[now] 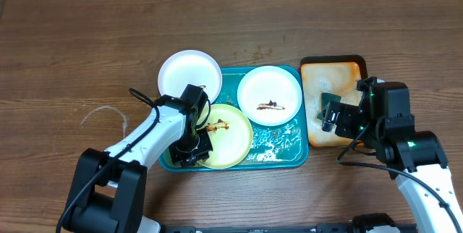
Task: Clean dirty plates on tray and stack at the side
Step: 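Grasp the yellow plate rim with the left gripper and tilt it up, then grasp the green sponge in the soapy pan with the right gripper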
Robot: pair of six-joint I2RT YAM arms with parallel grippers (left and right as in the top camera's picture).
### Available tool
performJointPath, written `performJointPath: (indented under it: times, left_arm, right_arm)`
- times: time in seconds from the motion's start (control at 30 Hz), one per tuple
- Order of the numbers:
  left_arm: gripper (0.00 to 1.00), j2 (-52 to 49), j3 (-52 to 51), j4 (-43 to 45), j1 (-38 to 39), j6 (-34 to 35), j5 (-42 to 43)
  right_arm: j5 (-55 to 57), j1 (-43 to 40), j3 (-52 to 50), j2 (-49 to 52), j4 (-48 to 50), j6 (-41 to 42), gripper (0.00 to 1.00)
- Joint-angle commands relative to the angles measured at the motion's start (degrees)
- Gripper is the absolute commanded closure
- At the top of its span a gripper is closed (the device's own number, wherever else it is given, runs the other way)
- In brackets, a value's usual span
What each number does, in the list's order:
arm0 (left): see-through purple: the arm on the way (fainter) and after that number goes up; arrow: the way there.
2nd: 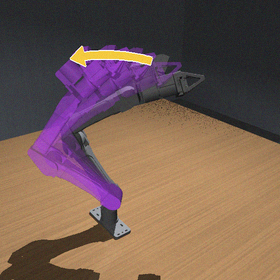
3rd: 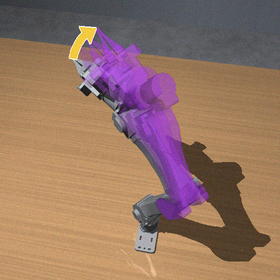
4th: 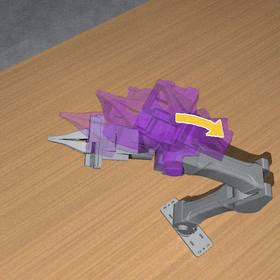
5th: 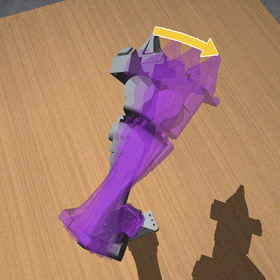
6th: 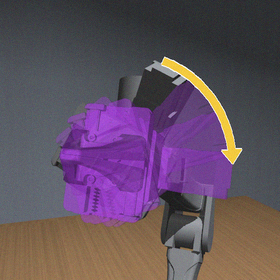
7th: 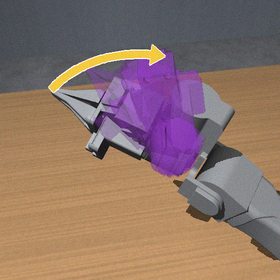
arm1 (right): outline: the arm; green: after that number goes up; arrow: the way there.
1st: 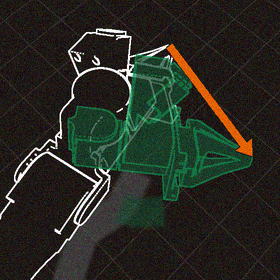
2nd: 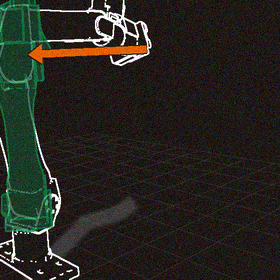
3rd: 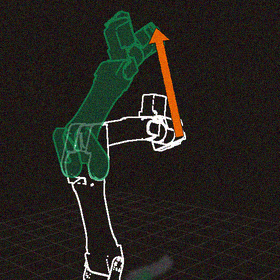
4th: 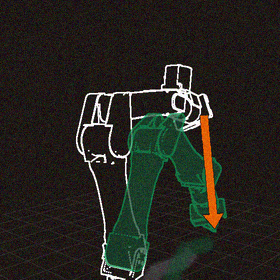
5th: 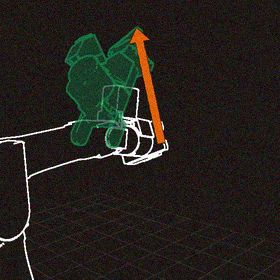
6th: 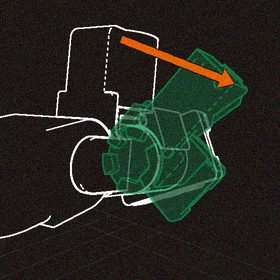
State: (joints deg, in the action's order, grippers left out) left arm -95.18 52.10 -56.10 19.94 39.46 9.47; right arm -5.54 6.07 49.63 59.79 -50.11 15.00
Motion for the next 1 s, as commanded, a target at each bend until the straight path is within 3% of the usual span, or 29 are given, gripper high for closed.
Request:
performJointPath:
  times: [0.0, 0.1, 0.17, 0.57, 0.77, 0.97]
  left_arm:
    - [0.8, -0.42, -0.33, 0.42, 0.35, 1.31, -1.07]
    - [0.86, -0.42, -0.33, 0.42, 0.35, 1.29, -1.07]
    - [0.95, -0.42, -0.33, 0.42, 0.35, 1.27, -1.07]
    - [0.96, -0.39, -0.2, -0.37, 0.26, 0.79, -1.11]
    - [0.96, -0.37, 2.78, -1.53, 0.28, -10.01, -0.39]
    - [0.96, -0.37, 9.27, -11.85, 0.26, -15.34, -0.48]
  right_arm:
    - [0.52, 0.24, 1.62, -0.31, 0.24, -0.2, 0.01]
    - [0.52, 0.24, 1.62, -0.31, 0.24, -0.2, 0.01]
    - [0.52, 0.24, 1.62, -0.31, 0.22, -0.2, 0.01]
    - [0.52, 0.24, 1.62, -0.31, 0.04, -0.2, 0.01]
    - [1.03, 0.24, 1.62, -0.31, 0.09, -0.2, 0.0]
    - [2.05, 0.24, 1.62, -0.31, 0.02, -0.2, 0.0]
